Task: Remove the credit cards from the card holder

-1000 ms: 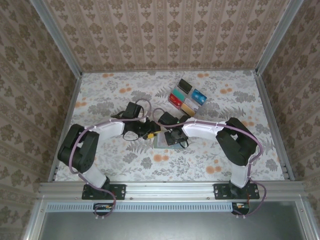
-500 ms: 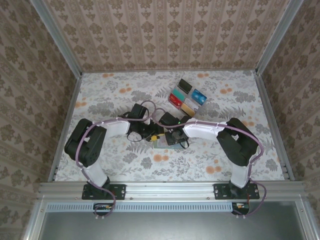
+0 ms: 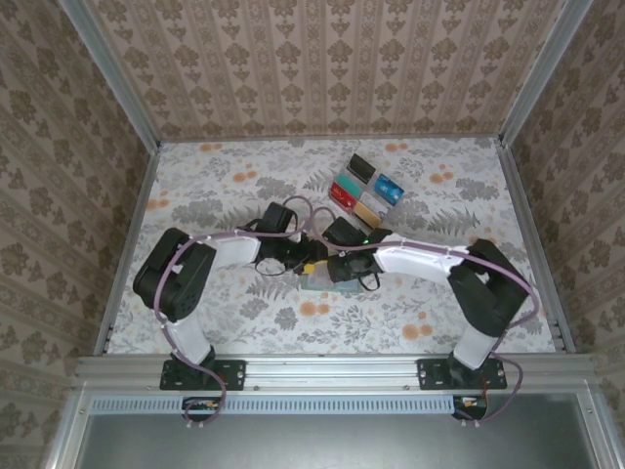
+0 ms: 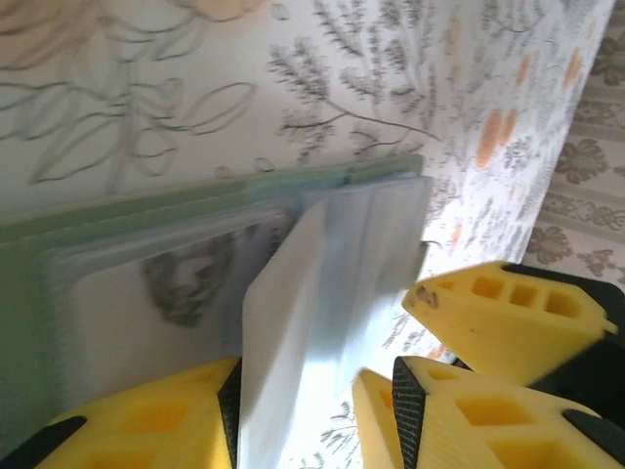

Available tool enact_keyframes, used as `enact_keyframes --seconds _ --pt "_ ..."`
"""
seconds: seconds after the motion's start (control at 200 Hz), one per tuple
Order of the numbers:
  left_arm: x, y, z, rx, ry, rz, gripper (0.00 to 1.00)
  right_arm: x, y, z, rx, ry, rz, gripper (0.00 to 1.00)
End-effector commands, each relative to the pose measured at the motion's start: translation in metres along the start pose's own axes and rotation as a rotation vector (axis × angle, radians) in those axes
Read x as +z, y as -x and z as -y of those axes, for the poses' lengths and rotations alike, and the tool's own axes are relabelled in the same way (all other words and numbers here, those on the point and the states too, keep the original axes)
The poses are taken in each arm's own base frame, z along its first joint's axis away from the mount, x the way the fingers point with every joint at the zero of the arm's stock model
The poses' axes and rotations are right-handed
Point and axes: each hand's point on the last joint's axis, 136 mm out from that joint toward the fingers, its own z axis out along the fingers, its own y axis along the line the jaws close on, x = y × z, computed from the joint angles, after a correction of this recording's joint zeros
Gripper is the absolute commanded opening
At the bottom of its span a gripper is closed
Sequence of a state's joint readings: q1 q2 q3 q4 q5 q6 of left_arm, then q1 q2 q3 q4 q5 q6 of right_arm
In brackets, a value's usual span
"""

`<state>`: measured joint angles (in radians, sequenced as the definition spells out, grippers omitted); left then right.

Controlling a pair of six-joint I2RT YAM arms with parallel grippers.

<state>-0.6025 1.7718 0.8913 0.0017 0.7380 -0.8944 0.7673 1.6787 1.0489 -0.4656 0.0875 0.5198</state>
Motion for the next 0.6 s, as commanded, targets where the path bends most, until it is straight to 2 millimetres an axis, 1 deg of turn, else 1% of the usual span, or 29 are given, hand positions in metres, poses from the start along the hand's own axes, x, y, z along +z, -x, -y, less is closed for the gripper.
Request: enact_keyframes --seconds 0.0,0.12,0.155,0.18,0.2,0.21,0.22,0.28,0.365,0.45,0.51,0.575,0.595 --pt "0.004 0.004 0.034 0.043 -0.094 0.000 0.45 -0.031 0.017 0.010 0.036 0.004 0.116 0.48" --pt "0.012 -0.001 0.049 0.073 -0.118 -0.015 0.45 -0.048 0.016 0.044 0.113 -0.070 0.182 0.49" --pt "0.014 -0.001 0.052 0.077 -0.123 -0.019 0.47 -0.052 0.015 0.055 0.142 -0.087 0.197 0.49" --pt "0.016 -0.002 0.055 0.081 -0.125 -0.022 0.48 -0.055 0.015 0.060 0.159 -0.093 0.208 0.50" --pt "0.017 -0.002 0.056 0.081 -0.122 -0.024 0.50 -0.053 0.013 0.065 0.170 -0.102 0.204 0.50" --pt "0.018 -0.003 0.056 0.079 -0.121 -0.027 0.51 -0.059 0.015 0.066 0.179 -0.095 0.225 0.50" --pt "0.019 -0.003 0.056 0.079 -0.118 -0.026 0.52 -0.061 0.015 0.068 0.185 -0.095 0.231 0.50" --pt "0.023 -0.002 0.052 0.069 -0.104 -0.025 0.54 -0.067 0.015 0.074 0.207 -0.086 0.254 0.50" --pt "0.022 0.003 0.045 0.048 -0.082 -0.006 0.55 -0.070 0.017 0.071 0.203 -0.054 0.261 0.50" --pt "0.015 0.008 0.037 0.029 -0.065 0.023 0.55 -0.066 0.018 0.056 0.178 0.018 0.238 0.49" --pt "0.010 0.011 0.032 0.019 -0.051 0.041 0.53 -0.060 0.016 0.045 0.170 0.072 0.203 0.47" --pt "0.005 0.011 0.025 0.014 -0.020 0.046 0.50 -0.052 0.014 0.033 0.168 0.127 0.164 0.42" --pt "0.004 0.011 0.022 0.013 -0.008 0.046 0.49 -0.043 0.010 0.031 0.170 0.130 0.134 0.40"
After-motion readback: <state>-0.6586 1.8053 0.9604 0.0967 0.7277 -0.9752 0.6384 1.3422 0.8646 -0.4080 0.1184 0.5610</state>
